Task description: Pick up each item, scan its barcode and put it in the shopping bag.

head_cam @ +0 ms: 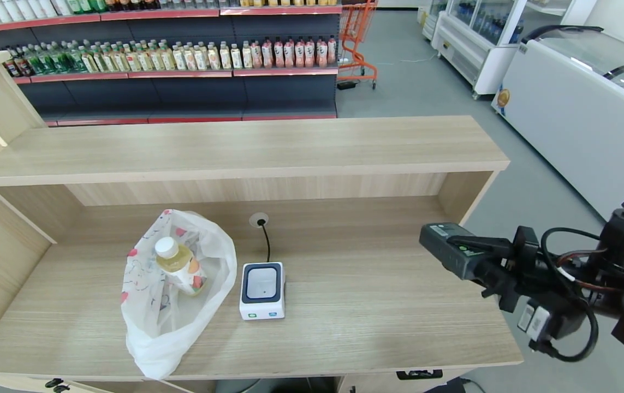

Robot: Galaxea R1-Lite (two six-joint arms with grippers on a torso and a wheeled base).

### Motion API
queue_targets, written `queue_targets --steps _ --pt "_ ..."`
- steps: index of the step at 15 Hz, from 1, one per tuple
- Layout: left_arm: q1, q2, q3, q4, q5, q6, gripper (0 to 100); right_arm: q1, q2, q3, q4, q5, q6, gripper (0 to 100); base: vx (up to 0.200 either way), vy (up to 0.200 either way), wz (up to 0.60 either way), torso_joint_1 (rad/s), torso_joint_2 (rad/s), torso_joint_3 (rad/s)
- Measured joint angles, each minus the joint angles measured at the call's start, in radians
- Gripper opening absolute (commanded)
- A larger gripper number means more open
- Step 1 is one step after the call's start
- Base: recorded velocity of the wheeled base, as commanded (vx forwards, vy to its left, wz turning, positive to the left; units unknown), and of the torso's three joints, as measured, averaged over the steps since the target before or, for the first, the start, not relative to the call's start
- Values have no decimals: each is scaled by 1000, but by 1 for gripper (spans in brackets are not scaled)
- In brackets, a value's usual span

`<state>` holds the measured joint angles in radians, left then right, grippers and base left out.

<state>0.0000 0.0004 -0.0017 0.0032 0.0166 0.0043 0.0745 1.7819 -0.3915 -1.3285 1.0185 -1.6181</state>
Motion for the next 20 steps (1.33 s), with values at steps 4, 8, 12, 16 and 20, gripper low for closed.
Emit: queue_targets --steps 4,8,12,16,20 --pt "0 0 0 0 0 0 100 13 -4 -4 42 92 -379 0 0 0 0 0 0 0" --pt "0 0 0 0 0 0 100 151 24 -6 87 99 -584 0 0 0 0 0 0 0" --pt "0 0 0 0 0 0 100 274 42 -4 86 125 -731 0 0 0 0 0 0 0" --pt "0 0 0 0 0 0 100 317 26 -2 89 160 -835 0 0 0 0 0 0 0" --pt "0 0 0 0 0 0 100 393 -10 2 101 158 -872 0 0 0 0 0 0 0"
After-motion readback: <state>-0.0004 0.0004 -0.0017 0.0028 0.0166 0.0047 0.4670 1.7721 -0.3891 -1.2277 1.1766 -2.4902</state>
